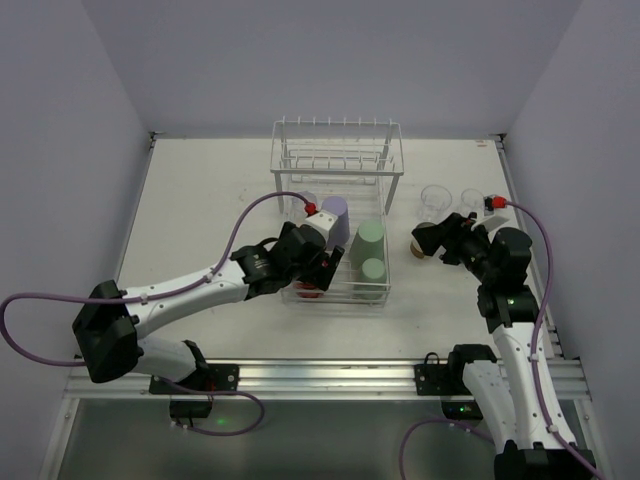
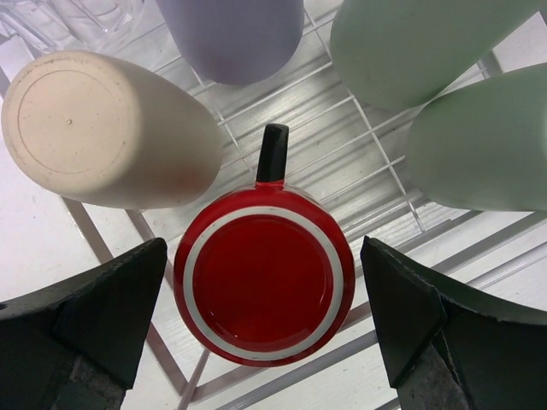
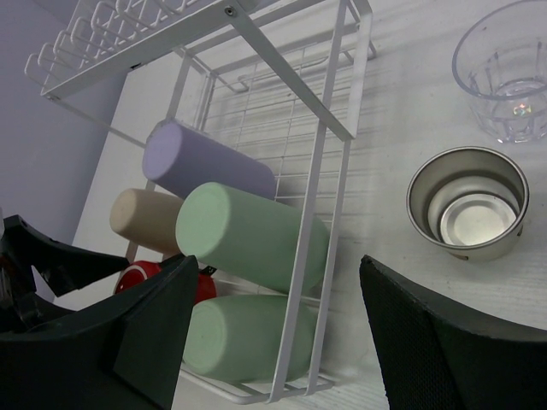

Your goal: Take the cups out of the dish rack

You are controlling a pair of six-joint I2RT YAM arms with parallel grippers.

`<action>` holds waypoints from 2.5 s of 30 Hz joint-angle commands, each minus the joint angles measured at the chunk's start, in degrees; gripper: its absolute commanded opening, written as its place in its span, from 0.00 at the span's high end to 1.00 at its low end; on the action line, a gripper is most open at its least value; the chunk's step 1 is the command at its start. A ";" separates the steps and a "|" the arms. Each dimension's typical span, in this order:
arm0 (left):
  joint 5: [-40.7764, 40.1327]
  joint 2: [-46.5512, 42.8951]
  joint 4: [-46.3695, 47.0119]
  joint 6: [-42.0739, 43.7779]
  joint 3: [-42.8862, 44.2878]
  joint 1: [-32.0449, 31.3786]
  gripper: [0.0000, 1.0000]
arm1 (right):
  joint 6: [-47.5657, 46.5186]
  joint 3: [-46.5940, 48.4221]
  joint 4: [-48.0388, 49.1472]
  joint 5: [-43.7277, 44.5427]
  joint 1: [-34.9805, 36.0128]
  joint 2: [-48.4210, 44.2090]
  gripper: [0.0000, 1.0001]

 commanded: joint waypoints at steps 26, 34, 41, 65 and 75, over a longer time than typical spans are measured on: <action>0.44 7.17 -13.89 1.70 2.36 -0.44 0.00 | 0.33 1.61 0.47 -2.80 0.25 1.20 0.09; -1.93 5.33 -21.36 0.38 7.09 -0.44 0.00 | 0.33 0.90 0.82 -3.94 0.25 1.37 0.07; -3.34 -0.29 -19.70 -2.26 10.79 -0.44 0.00 | 0.24 1.08 1.08 -5.08 1.82 0.76 0.06; 5.18 4.18 -26.03 -3.23 10.71 0.88 0.00 | -0.64 0.73 0.64 -6.49 5.00 -1.88 0.05; 9.49 5.06 -22.86 -1.12 5.96 3.08 0.08 | -0.73 0.46 0.73 -6.05 5.08 -1.44 0.05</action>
